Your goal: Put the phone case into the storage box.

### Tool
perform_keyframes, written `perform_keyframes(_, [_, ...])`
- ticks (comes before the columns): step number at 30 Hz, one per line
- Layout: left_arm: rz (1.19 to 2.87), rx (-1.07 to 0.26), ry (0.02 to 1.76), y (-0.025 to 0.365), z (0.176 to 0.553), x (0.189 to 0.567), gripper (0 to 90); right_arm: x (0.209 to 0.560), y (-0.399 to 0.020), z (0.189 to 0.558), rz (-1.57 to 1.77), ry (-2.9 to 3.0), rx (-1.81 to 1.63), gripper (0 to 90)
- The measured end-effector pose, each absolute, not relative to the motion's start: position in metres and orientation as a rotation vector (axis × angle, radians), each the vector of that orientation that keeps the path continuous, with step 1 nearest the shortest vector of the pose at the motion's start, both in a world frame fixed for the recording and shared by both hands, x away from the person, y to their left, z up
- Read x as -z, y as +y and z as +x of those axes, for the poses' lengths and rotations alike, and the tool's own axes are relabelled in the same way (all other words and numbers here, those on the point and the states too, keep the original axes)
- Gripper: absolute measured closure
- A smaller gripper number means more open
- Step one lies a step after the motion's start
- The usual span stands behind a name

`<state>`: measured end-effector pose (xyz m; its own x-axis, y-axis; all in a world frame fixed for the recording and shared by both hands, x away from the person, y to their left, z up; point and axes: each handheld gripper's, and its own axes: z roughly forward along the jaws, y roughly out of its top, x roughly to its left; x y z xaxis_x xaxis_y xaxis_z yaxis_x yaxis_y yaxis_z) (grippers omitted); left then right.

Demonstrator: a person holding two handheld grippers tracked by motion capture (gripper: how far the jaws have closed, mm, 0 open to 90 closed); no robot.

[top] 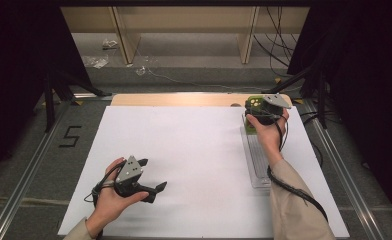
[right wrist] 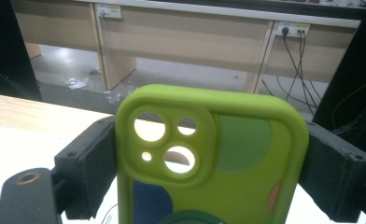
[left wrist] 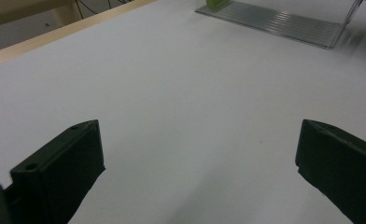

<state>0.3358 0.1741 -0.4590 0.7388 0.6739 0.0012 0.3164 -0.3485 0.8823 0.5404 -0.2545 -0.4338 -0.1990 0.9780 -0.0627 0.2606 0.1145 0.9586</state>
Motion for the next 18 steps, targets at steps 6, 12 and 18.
perform_keyframes(6, [1.951, -0.455, 0.755, 0.1742, 0.3359, 0.4590, 0.5, 0.4336, -0.2546, 0.5417, 1.258, 1.605, -1.180, 7.9])
perform_keyframes(12, [1.951, -0.454, 0.755, 0.1742, 0.3359, 0.4589, 0.5, 0.4342, -0.2543, 0.5427, 1.265, 1.608, -1.180, 2.1])
perform_keyframes(18, [1.952, -0.453, 0.753, 0.1740, 0.3359, 0.4591, 0.5, 0.4331, -0.2534, 0.5430, 1.242, 1.614, -1.172, 0.7])
